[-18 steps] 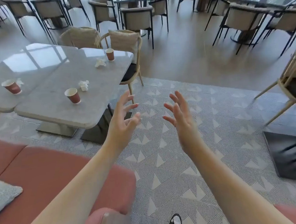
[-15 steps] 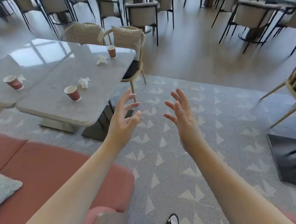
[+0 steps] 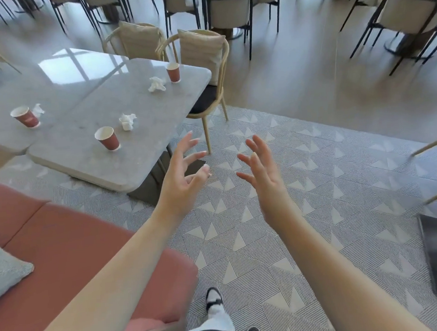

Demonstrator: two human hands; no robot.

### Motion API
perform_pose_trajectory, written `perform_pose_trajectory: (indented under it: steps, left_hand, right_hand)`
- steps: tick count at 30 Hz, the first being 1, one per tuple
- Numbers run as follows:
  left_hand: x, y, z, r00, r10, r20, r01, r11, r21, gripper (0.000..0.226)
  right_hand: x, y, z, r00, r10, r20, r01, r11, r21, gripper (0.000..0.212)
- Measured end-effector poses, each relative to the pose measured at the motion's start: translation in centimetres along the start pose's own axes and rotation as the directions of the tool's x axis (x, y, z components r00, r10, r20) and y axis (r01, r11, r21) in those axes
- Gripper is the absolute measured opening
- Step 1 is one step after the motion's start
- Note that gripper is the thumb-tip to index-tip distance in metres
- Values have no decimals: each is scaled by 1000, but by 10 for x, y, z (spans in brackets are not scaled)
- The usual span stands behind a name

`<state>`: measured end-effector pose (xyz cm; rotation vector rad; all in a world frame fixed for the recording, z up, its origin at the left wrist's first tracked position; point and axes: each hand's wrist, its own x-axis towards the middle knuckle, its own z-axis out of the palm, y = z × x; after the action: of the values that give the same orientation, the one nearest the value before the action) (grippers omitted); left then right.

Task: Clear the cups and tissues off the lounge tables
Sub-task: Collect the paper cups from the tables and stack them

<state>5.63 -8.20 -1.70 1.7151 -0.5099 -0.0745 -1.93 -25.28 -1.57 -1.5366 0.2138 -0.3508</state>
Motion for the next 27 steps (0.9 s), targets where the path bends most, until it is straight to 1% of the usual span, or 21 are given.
perform_pose_trajectory:
  steps: [4, 10, 14, 19, 23, 27]
  left_hand:
    - [30, -22, -13, 999, -18, -36, 18, 1000, -2, 60]
    - [88, -54, -46, 994, -21, -110, 19, 1000, -19, 62]
    - [127, -72, -76, 987, -27, -157, 27, 1000, -2, 63]
    - [160, -92, -104, 981, -49, -185, 45, 999, -25, 64]
    - [184, -105, -119, 971, -68, -230, 75, 997, 18, 63]
    - [209, -122, -126, 952, -136, -273, 135, 991, -22, 66]
  right_hand:
    - [37, 10, 16, 999, 1, 45, -1, 1000, -2, 61]
    - [112, 18, 53, 994, 11, 106, -8, 1000, -26, 53]
    - [159, 19, 81, 990, 25, 141, -17, 999, -52, 64]
    - [203, 32, 107, 983, 56, 173, -46, 997, -62, 58]
    - [240, 41, 125, 969, 79, 234, -65, 996, -67, 60]
    - [283, 53, 140, 953, 80, 293, -70, 997, -44, 65]
